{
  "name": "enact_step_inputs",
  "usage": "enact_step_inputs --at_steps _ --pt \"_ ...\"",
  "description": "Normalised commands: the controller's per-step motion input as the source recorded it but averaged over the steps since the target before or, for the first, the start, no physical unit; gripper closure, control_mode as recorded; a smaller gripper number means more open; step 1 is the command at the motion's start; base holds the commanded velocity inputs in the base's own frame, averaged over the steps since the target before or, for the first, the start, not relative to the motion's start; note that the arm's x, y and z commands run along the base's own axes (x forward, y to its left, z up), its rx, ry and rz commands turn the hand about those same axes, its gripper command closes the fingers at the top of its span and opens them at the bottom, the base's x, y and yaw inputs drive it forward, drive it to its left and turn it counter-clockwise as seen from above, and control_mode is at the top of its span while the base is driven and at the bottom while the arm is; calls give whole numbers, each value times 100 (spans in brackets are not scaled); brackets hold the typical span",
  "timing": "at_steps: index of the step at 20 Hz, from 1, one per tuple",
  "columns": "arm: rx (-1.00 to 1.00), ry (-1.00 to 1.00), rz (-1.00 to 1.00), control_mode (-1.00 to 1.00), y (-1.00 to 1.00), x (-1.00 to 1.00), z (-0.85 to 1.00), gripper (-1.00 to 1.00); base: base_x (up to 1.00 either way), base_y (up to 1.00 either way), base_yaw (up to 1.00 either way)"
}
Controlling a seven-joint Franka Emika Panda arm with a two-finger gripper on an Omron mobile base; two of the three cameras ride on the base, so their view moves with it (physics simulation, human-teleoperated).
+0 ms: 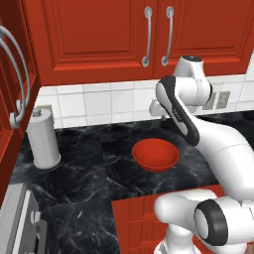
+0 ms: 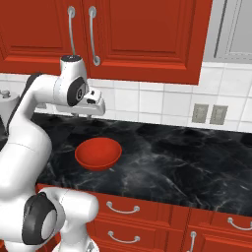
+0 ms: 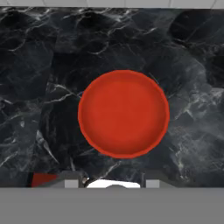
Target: Open the cabinet. Pick the orange and kiwi from the cabinet and place them into the bowl. Then close the cabinet.
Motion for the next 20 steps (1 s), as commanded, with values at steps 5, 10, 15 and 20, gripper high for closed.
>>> enact_step_inputs --at_steps 5,10,15,20 --pt "-5 -29 0 -100 4 -6 12 -100 0 0 0" --pt "-2 -58 0 -100 0 -47 51 -100 0 0 0" --pt "0 -60 0 -100 -1 -65 62 -100 0 0 0" --pt "0 -53 0 -100 0 -53 73 -100 0 0 0"
